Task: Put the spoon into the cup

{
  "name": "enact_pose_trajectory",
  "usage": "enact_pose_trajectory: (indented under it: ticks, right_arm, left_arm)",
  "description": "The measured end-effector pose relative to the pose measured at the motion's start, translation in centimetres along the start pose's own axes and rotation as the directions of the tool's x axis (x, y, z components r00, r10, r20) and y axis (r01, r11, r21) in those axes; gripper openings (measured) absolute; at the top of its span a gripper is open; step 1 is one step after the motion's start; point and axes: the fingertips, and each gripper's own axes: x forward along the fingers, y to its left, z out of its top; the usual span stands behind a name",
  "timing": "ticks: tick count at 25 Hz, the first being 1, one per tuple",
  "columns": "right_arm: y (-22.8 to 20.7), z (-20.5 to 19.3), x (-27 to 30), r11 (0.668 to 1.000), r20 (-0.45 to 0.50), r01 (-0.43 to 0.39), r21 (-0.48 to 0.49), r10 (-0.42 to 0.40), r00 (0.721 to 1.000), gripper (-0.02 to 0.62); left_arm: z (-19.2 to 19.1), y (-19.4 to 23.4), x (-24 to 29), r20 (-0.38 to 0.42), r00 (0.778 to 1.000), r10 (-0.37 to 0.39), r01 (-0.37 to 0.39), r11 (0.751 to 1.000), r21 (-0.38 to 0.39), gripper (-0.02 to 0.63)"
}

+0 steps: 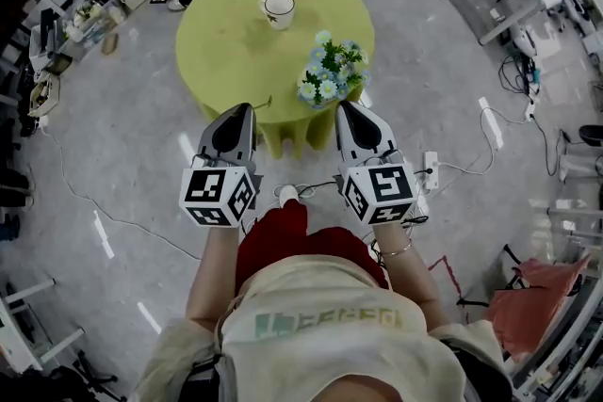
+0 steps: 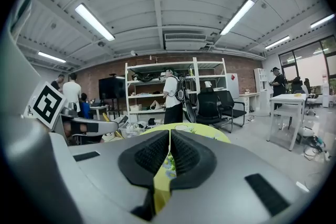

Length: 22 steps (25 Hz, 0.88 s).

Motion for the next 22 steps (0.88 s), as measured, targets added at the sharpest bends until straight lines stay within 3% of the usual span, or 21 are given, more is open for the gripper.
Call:
enact_pose_trajectory:
  ticks: [13, 22]
  right_arm:
    - [-0.8, 2.0, 1.9, 0.996, 0.018, 0.089, -0.024, -0.088, 0.996, 0.037]
    - [-2.1, 3.0, 3.1, 0.996, 0.022, 0.086, -0.010, -0.085, 0.996, 0.037]
  left_arm:
    - [1.4, 3.3, 1.7, 0.015, 0.999, -0.032, 0.032, 0.999, -0.013, 0.025]
    - [2.7, 3.8, 3.0, 0.029, 0.999, -0.028, 0.028, 1.000, -0.008, 0.025]
